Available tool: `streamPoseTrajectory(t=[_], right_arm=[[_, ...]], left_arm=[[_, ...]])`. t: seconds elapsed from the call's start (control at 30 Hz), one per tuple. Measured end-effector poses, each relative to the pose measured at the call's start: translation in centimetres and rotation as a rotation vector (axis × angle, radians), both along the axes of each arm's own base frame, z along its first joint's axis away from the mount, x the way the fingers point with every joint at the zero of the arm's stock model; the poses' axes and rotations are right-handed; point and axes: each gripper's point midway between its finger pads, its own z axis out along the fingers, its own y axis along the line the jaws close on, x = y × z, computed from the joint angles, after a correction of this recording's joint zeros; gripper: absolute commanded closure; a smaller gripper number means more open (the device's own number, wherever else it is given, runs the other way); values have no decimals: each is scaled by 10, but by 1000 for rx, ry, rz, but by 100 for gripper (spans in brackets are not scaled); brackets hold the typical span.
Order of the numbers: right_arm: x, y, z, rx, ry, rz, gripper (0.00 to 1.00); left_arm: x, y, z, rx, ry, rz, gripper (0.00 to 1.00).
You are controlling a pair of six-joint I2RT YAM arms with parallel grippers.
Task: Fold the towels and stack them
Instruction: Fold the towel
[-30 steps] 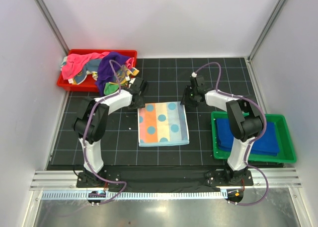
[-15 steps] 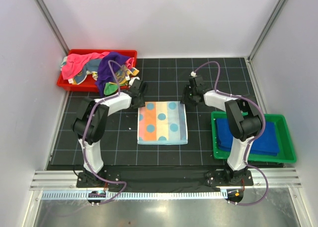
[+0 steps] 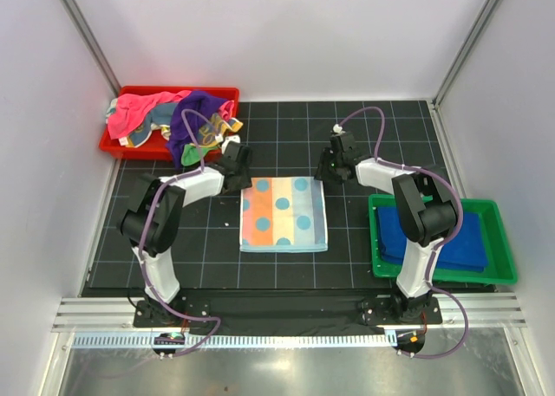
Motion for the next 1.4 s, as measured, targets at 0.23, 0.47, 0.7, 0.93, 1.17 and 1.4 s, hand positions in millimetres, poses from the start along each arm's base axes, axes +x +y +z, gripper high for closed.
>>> streamPoseTrajectory(t=[0.23,0.47,0.7,0.93,1.17,1.4], right_arm=[[0,0,-1,0,3,2,69],[-1,0,-3,-2,8,1,76],[-1,0,-4,-2,9,2,83],[-1,-1,-4,-5,8,0,87],[2,-1,1,-6,-8,-5,87],[9,0,42,26,-113,-9,87]], left_arm=[[4,-6,3,-40,-14,-18,56],[8,-10,2,-62,-24,-23,64],[11,-10,0,-64,-30,-22,80],[14,-11,-1,-69,-38,-21,96],[16,-10,1,-67,-45,-17,100],[22,-12,36,-93,-121,-21,100]])
